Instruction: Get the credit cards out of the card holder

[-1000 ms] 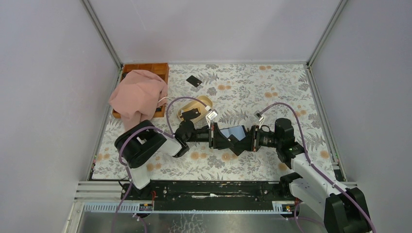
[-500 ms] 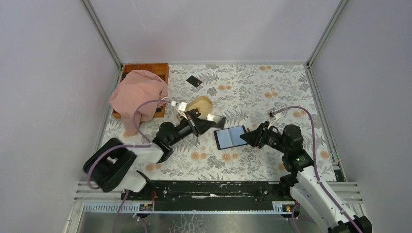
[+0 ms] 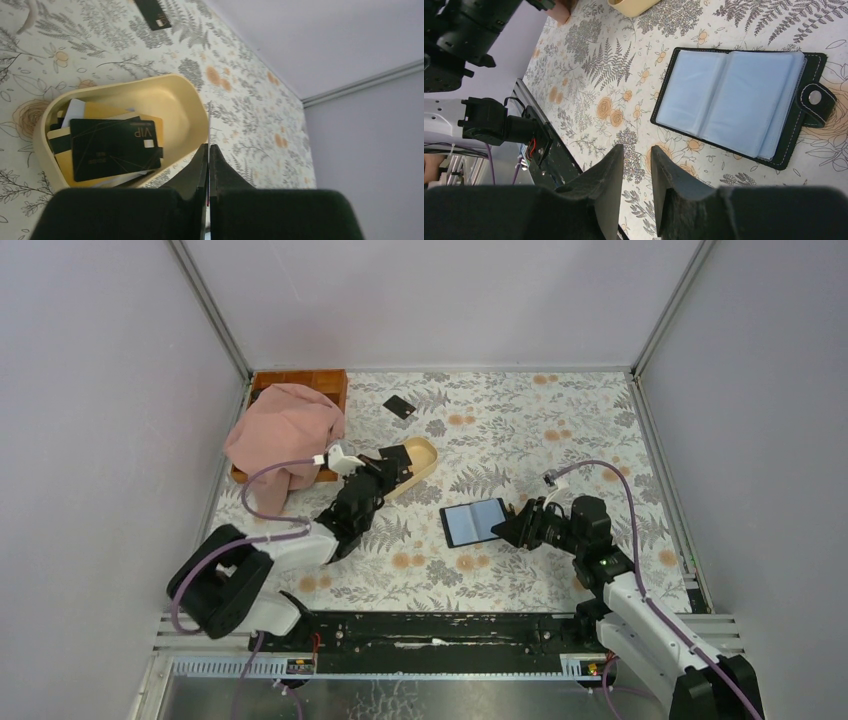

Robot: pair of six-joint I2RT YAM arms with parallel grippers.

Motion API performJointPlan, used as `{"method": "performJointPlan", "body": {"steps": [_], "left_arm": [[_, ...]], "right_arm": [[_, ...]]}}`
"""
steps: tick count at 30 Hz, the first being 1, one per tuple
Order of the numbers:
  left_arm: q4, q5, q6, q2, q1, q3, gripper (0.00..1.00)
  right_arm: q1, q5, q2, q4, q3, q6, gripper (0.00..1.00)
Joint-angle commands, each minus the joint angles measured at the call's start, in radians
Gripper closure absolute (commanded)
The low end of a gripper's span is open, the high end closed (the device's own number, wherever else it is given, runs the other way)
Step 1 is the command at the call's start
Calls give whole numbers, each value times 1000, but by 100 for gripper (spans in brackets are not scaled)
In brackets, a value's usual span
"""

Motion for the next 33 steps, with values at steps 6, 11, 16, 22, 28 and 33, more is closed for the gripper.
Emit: {"method": "performJointPlan", "body": {"steps": [6,11,16,22,28,33], "left_arm": [[-65,-57,-45,208,46,137,100],[-133,-19,-68,265,72,177,100],[-184,30,-80,285,119,192,100],[-273,123,-79,311,156,218,98],[-344,141,-90,291,160,209,96],[-392,158,-100,271,159,193,95]], "right_arm": [[3,-25,18,71,4,-14,66],[3,-30,50,95,-1,-12,66],[3,-43,89,122,-1,-11,66],[3,-29,91,125,-2,-11,66],[3,-23,81,110,-2,-14,66],[3,-22,81,109,2,-15,66]]}}
